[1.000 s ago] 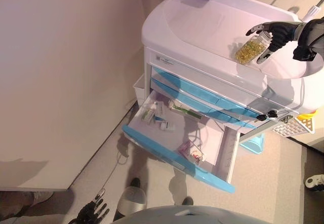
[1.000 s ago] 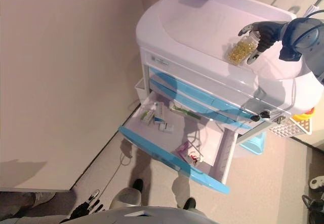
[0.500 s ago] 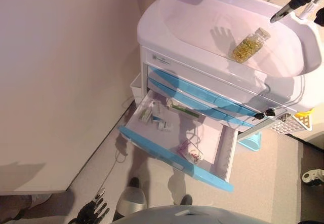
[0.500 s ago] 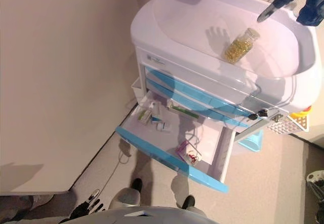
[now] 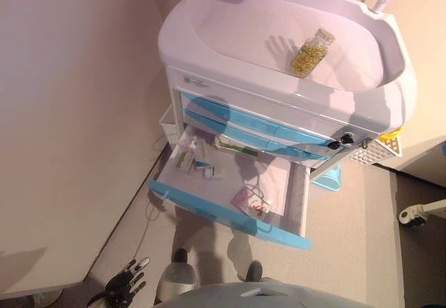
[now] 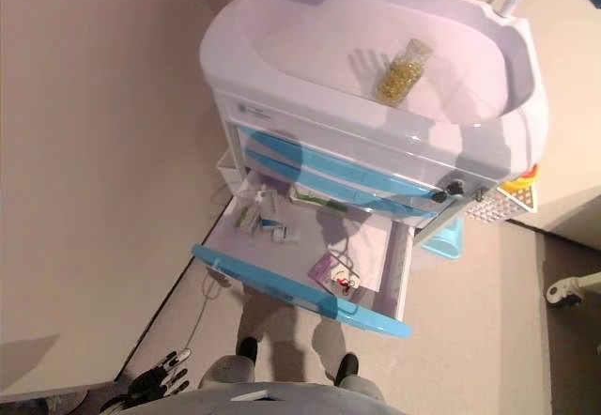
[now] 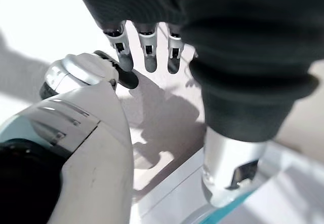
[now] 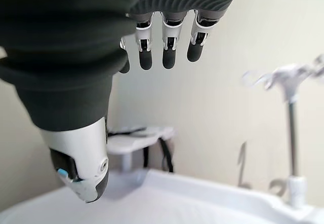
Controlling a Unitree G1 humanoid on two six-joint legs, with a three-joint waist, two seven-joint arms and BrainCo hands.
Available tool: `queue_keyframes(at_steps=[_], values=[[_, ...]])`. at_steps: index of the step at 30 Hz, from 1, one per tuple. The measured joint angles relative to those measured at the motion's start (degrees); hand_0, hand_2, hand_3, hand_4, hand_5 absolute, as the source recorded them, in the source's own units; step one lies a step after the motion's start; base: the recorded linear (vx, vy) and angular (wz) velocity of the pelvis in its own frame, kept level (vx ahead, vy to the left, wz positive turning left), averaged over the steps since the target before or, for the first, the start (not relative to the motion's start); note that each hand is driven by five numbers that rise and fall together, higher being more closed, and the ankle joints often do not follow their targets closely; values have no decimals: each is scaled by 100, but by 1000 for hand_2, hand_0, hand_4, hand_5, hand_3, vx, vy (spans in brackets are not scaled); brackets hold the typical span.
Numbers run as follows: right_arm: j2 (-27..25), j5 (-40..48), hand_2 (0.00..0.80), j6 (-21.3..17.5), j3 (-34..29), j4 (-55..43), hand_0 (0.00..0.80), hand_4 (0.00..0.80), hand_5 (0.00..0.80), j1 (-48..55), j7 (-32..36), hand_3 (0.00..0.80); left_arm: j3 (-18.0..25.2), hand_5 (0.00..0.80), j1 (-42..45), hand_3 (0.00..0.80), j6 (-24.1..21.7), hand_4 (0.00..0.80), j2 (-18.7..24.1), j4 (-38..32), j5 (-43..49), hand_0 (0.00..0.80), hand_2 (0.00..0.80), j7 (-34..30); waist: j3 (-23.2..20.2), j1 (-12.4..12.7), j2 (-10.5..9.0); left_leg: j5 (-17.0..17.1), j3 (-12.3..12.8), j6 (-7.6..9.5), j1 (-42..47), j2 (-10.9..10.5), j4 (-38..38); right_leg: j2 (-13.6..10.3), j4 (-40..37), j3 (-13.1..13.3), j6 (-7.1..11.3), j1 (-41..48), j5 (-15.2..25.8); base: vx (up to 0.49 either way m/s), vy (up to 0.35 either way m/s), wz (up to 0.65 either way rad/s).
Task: Open the drawer and pick up the medicine
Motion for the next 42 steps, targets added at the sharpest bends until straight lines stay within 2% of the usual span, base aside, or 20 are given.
queue_keyframes(at_steps=[3,8,13,15,18,22,25,29,31,35,37,42], values=[[-132,143,0,42,-819,-313,0,0,0,551,-289,0,-316,0,-5,0,-197,0,118,-130,685,0,0,96,-26,-193,29,0,83,0,24,7,-17,11,1,90,-7,-30,6,-29,1,-17],[-176,336,0,91,-2716,-978,0,0,0,2543,-666,0,-731,0,-32,0,-380,0,317,-554,1726,0,0,455,-188,-497,199,-18,201,-1,68,26,-30,30,18,200,-9,-75,6,-30,6,-12],[-133,618,0,92,-5562,-1653,0,0,0,5911,-762,0,-1144,0,-145,0,-433,0,614,-1060,2847,0,0,726,-334,-812,449,-20,349,1,72,39,-88,62,94,377,-8,-219,7,-31,-4,-16],[106,672,0,58,-6488,-1916,0,0,0,7053,-733,0,-1404,0,-306,0,-421,0,770,-1099,3273,0,0,775,-349,-968,511,-22,456,-4,161,49,-136,93,96,469,-8,-223,7,-27,-33,-26],[342,730,0,36,-7278,-2160,0,0,0,8176,-585,0,-1702,0,-540,0,-397,0,854,-1093,3794,0,0,810,-353,-1172,537,-32,585,-10,252,78,-226,119,88,615,1,-241,10,-29,-41,-27],[722,775,0,-39,-7543,-2235,0,0,0,8691,-286,0,-2023,0,-721,0,-262,0,967,-1040,4352,0,0,807,-327,-1428,512,-37,774,-24,279,108,-233,170,81,788,-3,-356,65,-37,-38,-25],[843,852,0,-64,-7555,-2237,0,0,0,8940,-47,0,-2212,0,-894,0,-254,0,937,-956,4552,0,0,816,-289,-1484,458,-29,857,-36,289,128,-247,198,78,839,-17,-386,79,-34,-26,-12],[924,798,0,6,-7867,-2232,0,0,0,9444,544,0,-2230,0,-973,0,-265,0,933,-951,4576,0,0,855,-261,-1511,426,-23,941,-46,351,135,-317,225,77,931,-16,-402,81,-46,-28,-8],[969,429,0,73,-8146,-2258,0,0,0,10028,1169,0,-2175,0,-983,0,-258,0,943,-996,4583,0,0,853,-237,-1525,395,-21,968,-49,354,134,-333,228,76,945,-16,-417,81,-58,-40,-7],[1042,-206,0,250,-8169,-2464,0,0,0,11107,2398,0,-2149,0,-1048,0,-258,0,985,-1125,4690,0,0,851,-85,-1613,303,-21,996,-48,355,137,-340,230,79,960,-14,-440,80,-44,-44,-4],[1056,-224,0,406,-8163,-2722,0,0,0,11461,2982,0,-2107,0,-1054,0,-260,0,1037,-1193,4703,0,0,836,-11,-1710,284,-22,1005,-48,346,139,-341,234,84,971,-14,-456,80,-39,-46,-4],[1248,30,0,641,-8001,-3049,0,0,0,11871,4238,0,-2051,0,-1173,0,-280,0,1361,-1203,4740,0,0,826,44,-1719,234,-31,1100,-65,353,153,-344,268,94,1061,-20,-518,86,-22,-35,-10]])
